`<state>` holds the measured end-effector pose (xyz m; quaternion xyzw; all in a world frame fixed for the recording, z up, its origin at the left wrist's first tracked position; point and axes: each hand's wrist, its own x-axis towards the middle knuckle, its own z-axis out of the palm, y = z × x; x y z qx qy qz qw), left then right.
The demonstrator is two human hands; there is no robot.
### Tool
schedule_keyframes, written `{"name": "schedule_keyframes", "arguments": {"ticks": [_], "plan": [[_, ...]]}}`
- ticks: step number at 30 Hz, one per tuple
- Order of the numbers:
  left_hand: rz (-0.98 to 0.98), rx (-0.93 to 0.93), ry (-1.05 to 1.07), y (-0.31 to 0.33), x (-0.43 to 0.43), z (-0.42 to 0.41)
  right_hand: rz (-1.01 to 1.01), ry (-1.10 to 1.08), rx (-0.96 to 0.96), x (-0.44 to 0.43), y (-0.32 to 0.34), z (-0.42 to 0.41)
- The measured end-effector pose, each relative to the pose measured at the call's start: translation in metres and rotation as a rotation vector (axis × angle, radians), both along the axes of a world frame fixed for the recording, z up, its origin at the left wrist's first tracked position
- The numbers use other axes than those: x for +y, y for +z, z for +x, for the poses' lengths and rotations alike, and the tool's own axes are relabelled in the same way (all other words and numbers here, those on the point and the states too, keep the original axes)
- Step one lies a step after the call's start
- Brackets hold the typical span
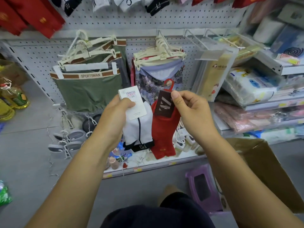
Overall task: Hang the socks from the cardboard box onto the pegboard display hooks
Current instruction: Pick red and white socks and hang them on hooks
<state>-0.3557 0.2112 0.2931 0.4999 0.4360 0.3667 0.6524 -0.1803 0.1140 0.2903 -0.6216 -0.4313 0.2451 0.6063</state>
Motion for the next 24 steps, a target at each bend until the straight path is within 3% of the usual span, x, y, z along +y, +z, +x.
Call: {"name": "schedule_keyframes", "arguments": {"ticks": [12, 24], "plan": [[0.412, 0.063, -0.056, 0.076, 0.087, 0.041, 0.128, -0.009, -0.106, 0.097, 0.076, 0.051], [0.777, 0.165, 0.323, 0.158, 0.21, 0.087, 0.254, 0.141, -0.275, 0.22, 0.159, 0.11]]}}
